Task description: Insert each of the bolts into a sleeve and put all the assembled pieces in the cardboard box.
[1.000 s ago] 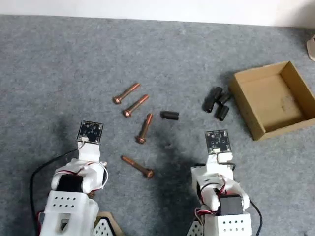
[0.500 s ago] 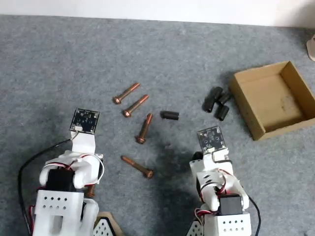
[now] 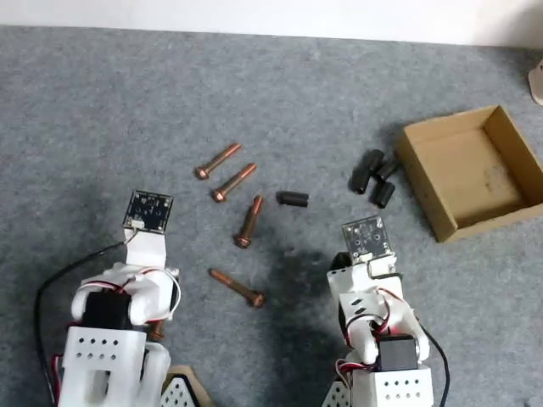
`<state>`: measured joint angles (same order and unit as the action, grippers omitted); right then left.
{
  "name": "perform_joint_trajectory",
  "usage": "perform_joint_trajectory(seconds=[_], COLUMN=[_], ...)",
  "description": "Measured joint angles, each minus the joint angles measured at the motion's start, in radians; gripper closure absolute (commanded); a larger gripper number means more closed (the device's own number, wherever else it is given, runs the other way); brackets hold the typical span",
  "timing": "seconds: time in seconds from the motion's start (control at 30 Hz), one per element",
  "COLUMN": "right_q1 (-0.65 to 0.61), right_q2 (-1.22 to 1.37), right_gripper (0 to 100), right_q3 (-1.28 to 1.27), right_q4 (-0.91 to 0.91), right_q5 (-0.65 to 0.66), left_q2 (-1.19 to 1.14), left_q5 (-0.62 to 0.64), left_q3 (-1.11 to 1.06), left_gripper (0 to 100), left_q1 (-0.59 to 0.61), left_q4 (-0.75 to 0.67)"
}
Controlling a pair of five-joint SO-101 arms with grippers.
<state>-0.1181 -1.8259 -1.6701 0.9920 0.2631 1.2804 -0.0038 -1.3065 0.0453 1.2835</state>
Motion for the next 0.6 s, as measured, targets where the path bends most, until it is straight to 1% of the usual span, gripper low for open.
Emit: perform_joint_trajectory(seconds=[0.07,0.23,0.3,0.43,0.5,0.6], right_q1=[0.000,0.000,0.000,0.000,0.000,0.000], right_q2=[0.000,0.000,0.000,0.000,0.000,0.000], right_gripper=[98.8,98.8,98.8,98.8,98.8,98.8], right_q3=[0.000,0.000,0.000,0.000,0.000,0.000], right_q4=[0.000,0.000,0.000,0.000,0.000,0.000], right_q5=[0.000,0.000,0.000,0.000,0.000,0.000], left_q2=[0.000,0.000,0.000,-0.003,-0.029,-0.160], left_q5=[-0.002,-0.002,-0.002,-0.002,-0.002,-0.002], left_q3=[-0.014,-0.015,-0.015,-0.012,-0.012,-0.005], left_gripper=[94,87,89,98,98,98], left_q1=[0.000,0.000,0.000,0.000,0.000,0.000], left_q4=[0.000,0.000,0.000,0.015,0.018,0.018])
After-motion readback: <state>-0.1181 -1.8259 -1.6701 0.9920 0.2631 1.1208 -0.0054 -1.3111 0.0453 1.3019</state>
